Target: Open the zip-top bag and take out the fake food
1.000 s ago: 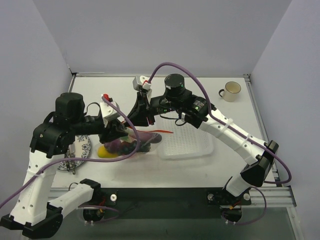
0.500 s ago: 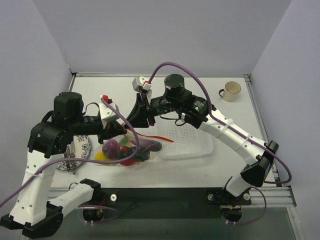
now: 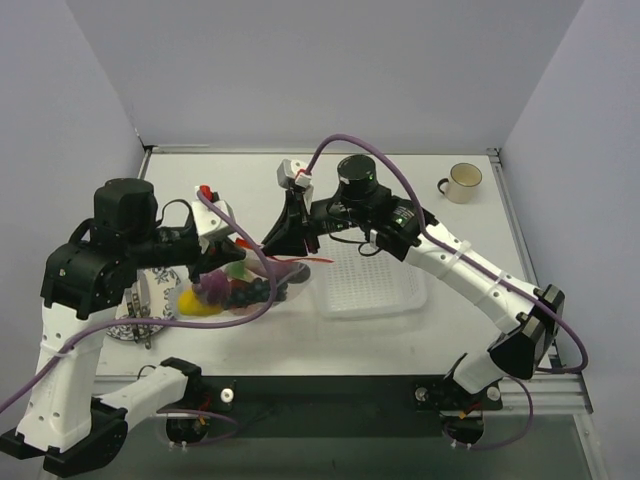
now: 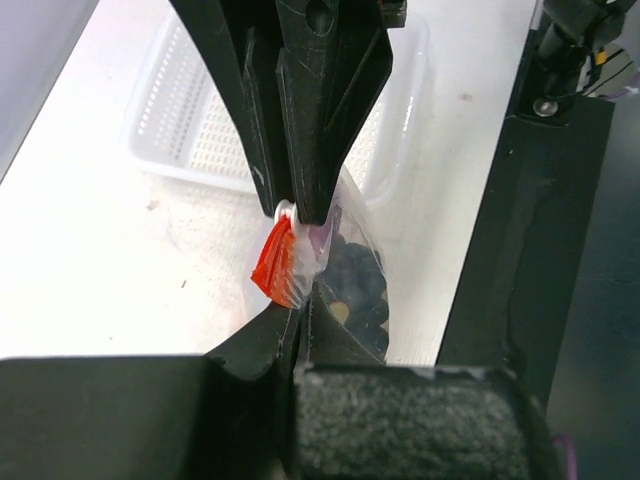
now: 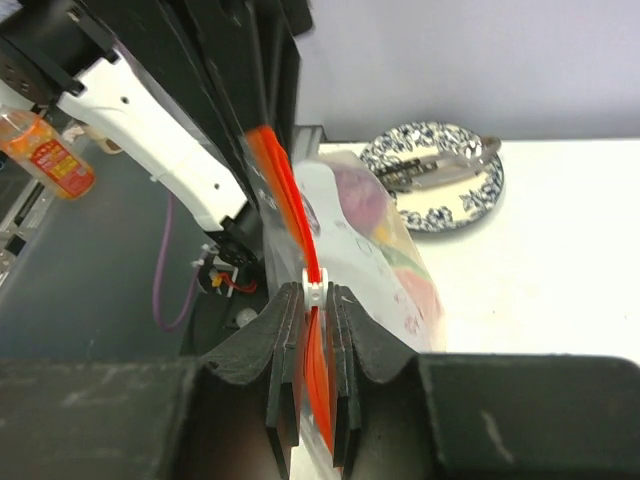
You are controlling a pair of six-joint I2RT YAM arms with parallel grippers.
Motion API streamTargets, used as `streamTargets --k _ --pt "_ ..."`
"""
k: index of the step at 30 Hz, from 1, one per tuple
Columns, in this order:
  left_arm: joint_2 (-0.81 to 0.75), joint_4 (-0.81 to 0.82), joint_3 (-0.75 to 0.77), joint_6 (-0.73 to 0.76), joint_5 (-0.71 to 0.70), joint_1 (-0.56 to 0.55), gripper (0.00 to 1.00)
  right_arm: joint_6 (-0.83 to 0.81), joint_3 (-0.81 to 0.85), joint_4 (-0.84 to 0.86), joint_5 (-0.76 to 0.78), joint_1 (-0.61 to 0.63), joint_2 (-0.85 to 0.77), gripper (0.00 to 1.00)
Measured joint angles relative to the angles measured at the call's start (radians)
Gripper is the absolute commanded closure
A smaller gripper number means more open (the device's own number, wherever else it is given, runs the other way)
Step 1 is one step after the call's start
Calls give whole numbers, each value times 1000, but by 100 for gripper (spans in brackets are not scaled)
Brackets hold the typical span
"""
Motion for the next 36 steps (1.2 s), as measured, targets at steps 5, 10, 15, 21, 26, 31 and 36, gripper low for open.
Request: streamTargets --k 5,10,15,21,26,31,36 --pt "17 -16 46 14 -61 1 100 -36 -55 -18 43 -28 -23 100" --pt "26 -14 91 43 -139 17 100 -97 -133 -48 134 -54 -73 100" --pt "37 14 50 82 -127 163 100 -143 -221 -54 235 -64 -117 100" --pt "150 25 31 109 25 438 100 -173 -254 -55 341 -68 -102 100" --pt "206 44 11 115 89 517 100 -185 -254 -46 385 -77 -53 100" --pt "204 83 -5 112 134 569 100 -185 -254 -38 399 -100 -6 100" --pt "252 82 -5 111 213 666 100 -185 -249 10 398 -111 23 100"
